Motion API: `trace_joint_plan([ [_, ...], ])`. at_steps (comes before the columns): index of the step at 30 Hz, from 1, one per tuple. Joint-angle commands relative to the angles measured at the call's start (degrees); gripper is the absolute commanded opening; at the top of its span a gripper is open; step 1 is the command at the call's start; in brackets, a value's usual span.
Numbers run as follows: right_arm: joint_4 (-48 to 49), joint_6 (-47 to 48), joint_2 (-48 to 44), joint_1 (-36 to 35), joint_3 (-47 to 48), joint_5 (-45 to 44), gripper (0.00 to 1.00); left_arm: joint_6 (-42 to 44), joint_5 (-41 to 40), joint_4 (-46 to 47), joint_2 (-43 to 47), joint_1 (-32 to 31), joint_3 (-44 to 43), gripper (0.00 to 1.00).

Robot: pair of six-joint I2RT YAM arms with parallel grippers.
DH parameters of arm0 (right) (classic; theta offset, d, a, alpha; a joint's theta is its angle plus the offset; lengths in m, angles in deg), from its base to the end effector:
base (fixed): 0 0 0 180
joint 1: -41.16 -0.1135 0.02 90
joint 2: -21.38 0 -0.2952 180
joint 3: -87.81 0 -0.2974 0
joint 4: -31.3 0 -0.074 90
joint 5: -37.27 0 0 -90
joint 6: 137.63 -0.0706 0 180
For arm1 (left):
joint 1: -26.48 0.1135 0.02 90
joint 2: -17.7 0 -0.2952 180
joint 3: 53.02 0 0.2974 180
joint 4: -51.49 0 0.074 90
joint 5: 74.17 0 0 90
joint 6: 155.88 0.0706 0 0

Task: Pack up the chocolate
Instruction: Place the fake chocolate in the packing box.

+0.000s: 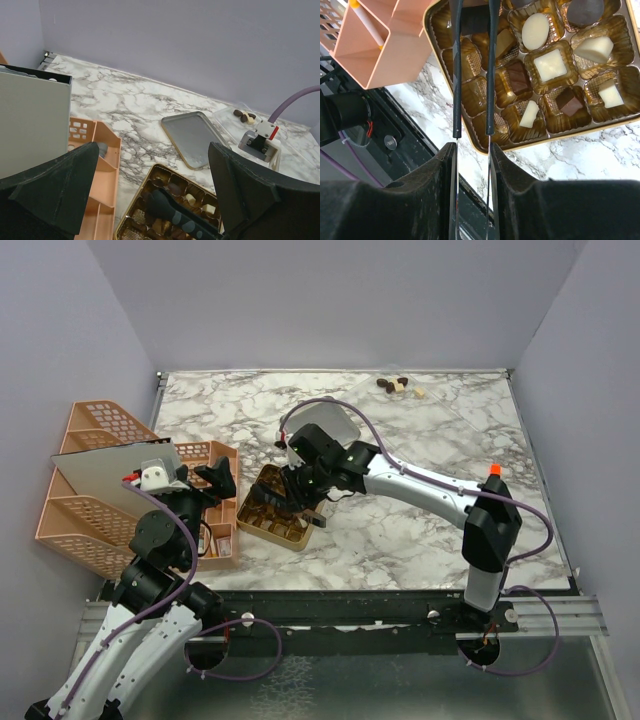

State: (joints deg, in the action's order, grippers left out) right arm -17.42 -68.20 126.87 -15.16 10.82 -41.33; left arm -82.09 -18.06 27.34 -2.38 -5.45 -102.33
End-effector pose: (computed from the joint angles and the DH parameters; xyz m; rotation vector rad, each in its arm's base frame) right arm 0.2577 0.4119 0.2735 -0.8928 2.4678 0.7793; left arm 0.1349 -0.0377 0.3718 -0.2751 1.4764 -0.2387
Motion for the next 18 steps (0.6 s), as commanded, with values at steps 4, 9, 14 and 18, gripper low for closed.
trace_joint_plan([
  [4, 0.66, 0.71, 1.77, -0.55, 2.58, -2.71, 0.35, 0.12, -0.65, 1.00, 0.65, 0.37, 0.84, 0.99],
  [9, 0.40, 1.03, 2.20, -0.53, 3.16, -3.00, 0.36, 0.12, -0.52, 1.09, 0.49, 0.37, 0.84, 0.99],
  [14, -0.44, 1.67, 2.84, -0.55, 4.50, -3.35, 0.37, 0.21, -0.39, 1.15, 0.33, 0.37, 0.84, 0.99],
  [18, -1.06, 1.93, 2.88, -0.53, 5.49, -2.83, 0.36, 0.21, -0.48, 1.17, 0.60, 0.37, 0.82, 0.99],
])
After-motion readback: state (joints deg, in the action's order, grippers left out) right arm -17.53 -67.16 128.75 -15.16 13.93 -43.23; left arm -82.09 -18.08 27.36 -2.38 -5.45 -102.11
